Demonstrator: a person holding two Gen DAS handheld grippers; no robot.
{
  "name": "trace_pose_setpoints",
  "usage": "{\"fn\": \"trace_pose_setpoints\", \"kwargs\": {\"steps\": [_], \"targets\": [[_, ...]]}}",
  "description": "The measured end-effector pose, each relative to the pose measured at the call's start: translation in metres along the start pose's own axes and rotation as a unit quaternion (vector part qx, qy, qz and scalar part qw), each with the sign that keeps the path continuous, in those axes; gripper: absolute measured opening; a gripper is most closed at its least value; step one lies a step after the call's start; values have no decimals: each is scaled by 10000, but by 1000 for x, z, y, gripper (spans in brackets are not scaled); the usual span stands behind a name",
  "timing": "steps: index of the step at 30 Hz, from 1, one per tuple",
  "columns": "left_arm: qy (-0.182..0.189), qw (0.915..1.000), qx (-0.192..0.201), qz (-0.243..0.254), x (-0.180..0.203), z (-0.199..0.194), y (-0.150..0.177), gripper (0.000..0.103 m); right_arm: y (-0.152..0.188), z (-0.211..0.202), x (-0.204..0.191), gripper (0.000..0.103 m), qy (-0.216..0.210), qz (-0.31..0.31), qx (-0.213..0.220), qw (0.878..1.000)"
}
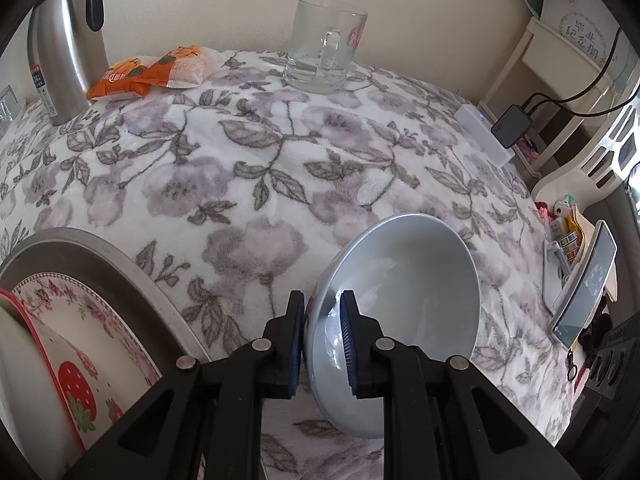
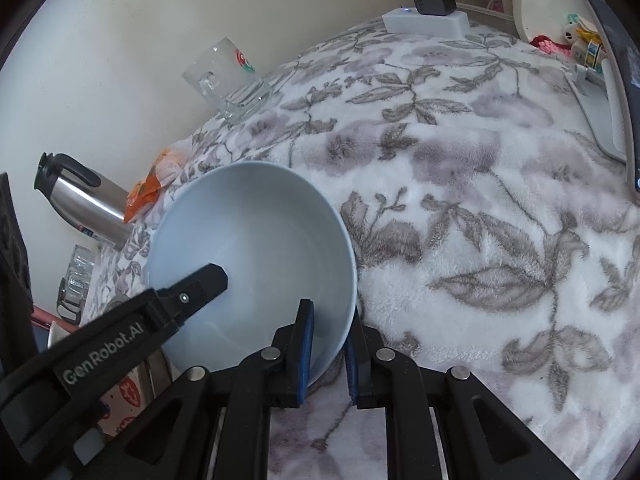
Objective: Organize plates and bowls
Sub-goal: 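Lift the white round bowl with both grippers and carry it over the basin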
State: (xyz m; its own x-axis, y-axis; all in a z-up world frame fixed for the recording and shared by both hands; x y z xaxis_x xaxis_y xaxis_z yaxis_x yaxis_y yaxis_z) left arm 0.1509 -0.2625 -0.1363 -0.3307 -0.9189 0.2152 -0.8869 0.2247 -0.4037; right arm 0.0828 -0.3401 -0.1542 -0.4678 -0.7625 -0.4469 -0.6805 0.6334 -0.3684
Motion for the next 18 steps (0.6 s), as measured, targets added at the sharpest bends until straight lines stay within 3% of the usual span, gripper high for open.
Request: {"fn": "trace_pose_setpoints", "kwargs": {"steps": [18], "targets": [[252, 9995, 168, 5, 10, -19, -9, 17, -18, -34, -10, 16, 60, -127, 318, 9994]]}}
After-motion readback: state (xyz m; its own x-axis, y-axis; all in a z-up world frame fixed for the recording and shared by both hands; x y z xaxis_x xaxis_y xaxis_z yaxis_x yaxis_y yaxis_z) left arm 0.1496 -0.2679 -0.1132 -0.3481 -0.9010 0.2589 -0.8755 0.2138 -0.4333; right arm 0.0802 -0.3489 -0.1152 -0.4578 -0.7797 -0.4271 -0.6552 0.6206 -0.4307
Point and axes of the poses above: each gripper's, at about its wrist camera, not at the fingertips, and z roughly the way its jaws point, x to its right, y to its underside, the point moved 10 cm from there along z, roughly the way its jaws point, and after that the axes turned 2 degrees about -x, right-handed, at the moved point
